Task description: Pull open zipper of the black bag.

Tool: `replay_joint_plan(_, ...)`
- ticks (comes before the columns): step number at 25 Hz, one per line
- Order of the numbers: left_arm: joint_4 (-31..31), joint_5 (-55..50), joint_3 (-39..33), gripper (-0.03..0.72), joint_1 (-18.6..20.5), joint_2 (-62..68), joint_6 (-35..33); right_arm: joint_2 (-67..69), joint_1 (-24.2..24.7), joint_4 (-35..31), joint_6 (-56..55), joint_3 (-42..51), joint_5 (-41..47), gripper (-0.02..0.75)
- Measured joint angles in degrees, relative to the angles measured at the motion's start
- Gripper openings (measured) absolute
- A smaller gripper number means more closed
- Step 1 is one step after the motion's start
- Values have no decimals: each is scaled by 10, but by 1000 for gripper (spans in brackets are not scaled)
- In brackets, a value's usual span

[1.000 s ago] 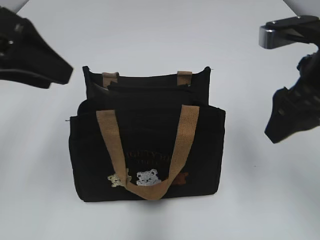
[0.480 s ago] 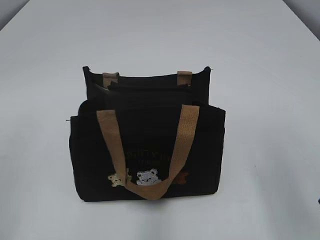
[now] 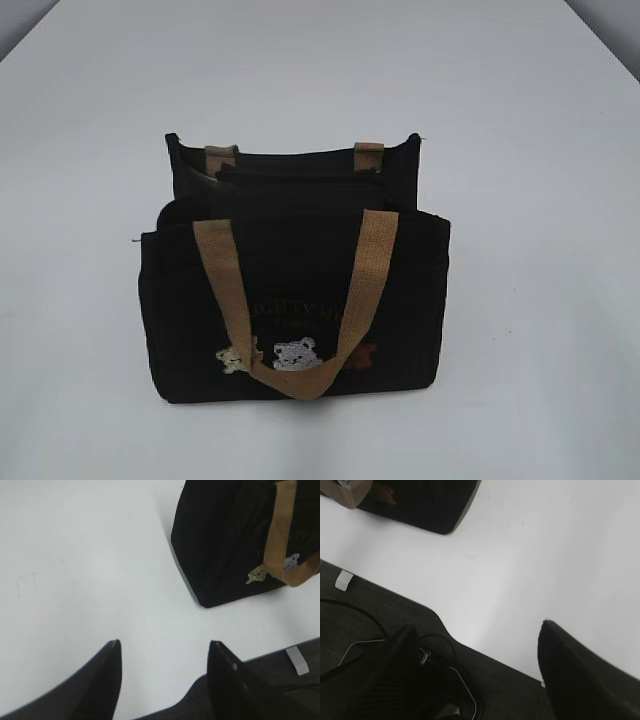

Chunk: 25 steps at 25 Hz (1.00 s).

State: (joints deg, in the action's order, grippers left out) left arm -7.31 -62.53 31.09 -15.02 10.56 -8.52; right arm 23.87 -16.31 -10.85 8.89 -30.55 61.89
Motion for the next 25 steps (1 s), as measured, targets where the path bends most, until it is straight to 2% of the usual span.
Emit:
replay_joint_plan(7,1,11,-7,396,0,-32,1,-121,0,1,16,26,7,571)
replay_joint_plan(25,1,15,-7,387,0,-32,2,-122,0,15,24,27,7,571)
